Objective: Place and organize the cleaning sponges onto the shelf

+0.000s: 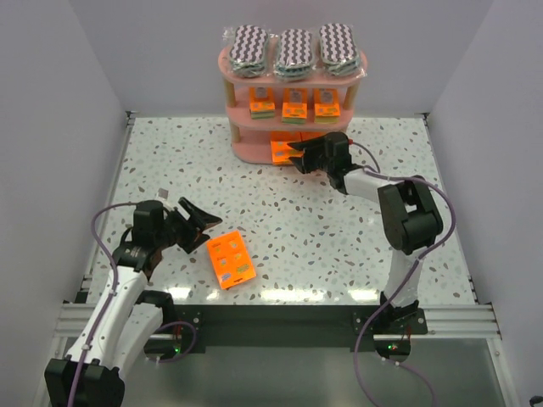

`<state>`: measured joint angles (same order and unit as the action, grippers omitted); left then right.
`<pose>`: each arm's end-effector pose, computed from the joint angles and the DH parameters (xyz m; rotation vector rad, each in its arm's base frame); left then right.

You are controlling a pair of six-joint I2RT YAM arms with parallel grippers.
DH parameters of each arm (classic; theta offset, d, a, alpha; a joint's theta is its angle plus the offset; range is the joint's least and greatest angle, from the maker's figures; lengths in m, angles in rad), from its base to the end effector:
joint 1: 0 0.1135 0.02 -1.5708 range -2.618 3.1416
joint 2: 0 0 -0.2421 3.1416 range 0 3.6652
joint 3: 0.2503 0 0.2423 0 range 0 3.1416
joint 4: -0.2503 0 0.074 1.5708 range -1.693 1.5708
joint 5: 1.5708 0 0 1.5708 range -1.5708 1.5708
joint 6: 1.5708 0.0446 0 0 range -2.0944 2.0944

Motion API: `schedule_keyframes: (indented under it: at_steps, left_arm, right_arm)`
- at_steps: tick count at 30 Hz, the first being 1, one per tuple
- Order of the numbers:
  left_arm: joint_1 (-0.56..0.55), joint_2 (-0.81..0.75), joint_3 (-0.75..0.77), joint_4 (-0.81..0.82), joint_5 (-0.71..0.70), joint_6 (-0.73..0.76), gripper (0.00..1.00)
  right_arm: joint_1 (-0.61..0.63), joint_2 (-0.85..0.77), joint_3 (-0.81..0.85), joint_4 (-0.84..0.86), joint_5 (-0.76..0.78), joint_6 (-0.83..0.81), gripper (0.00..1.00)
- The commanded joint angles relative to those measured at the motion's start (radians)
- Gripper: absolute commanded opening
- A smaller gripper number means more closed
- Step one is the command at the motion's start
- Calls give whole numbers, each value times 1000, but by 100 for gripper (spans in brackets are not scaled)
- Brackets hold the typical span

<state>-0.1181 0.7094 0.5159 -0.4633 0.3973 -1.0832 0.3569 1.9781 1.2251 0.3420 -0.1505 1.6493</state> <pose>0.1662 -0.0371 0.2147 -0.8983 2.2240 -1.0597 0.4066 0.1588 0.1719 1.2842 1.8898 1.3528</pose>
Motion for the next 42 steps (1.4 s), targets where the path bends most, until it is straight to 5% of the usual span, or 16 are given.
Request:
schedule_keyframes:
  at_steps: [1, 12, 15, 16, 19, 27, 42]
  left_arm:
    - [6, -5, -16, 55, 20, -7, 79]
    - [6, 36, 12, 42, 23, 20, 79]
    - [5, 32, 3, 44, 21, 19, 79]
    - [5, 33, -10, 48, 21, 19, 78]
    - [6, 35, -30, 61, 20, 14, 77]
    - [6, 85, -47, 101, 18, 14, 72]
    - [6, 111, -7, 87, 0, 20, 72]
  right_arm:
    - [-18, -96, -61, -57, -72, -54, 52]
    - [-45, -108, -136, -32, -146, -121, 55]
    - [-62, -151, -179, -80, -141, -149, 41]
    - [-70, -159, -193, -95, -141, -151, 25]
    - [-96, -192, -249, -119, -132, -181, 0]
    - [-162, -130, -191, -189, -116, -296, 0]
    - [-185, 80, 34, -114, -80, -266, 0]
